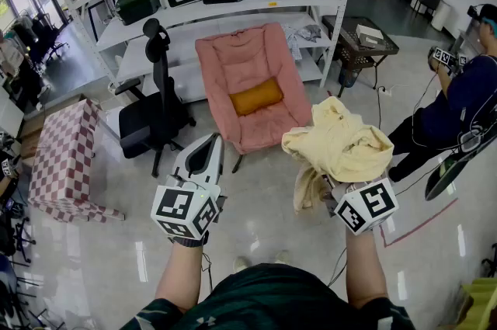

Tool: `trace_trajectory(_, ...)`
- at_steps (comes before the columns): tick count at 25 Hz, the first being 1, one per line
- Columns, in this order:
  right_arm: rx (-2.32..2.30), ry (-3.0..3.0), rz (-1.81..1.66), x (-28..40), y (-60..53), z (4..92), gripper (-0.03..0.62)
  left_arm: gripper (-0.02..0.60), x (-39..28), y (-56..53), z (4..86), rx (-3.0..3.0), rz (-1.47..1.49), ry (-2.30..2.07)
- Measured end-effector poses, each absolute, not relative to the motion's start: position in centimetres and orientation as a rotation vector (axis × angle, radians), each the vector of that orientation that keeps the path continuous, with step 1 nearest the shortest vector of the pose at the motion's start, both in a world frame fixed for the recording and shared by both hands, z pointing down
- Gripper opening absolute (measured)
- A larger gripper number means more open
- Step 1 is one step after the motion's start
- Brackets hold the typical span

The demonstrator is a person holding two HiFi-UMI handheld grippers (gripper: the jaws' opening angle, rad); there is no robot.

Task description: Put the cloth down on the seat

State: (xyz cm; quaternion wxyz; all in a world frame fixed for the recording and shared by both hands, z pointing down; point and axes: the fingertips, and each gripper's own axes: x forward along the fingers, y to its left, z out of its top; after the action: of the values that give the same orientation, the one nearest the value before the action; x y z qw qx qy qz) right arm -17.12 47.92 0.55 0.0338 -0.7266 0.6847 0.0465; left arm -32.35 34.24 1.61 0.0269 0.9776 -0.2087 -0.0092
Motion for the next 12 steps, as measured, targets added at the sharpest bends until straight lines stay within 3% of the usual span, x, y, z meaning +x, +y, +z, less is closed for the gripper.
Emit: trace_trajectory(12, -2.215, 2.112, 0.151, -16.6, 49.6, 0.4, 0.124, 0.006, -31.5, 36.1, 1.3, 3.009, -0.045, -0.625)
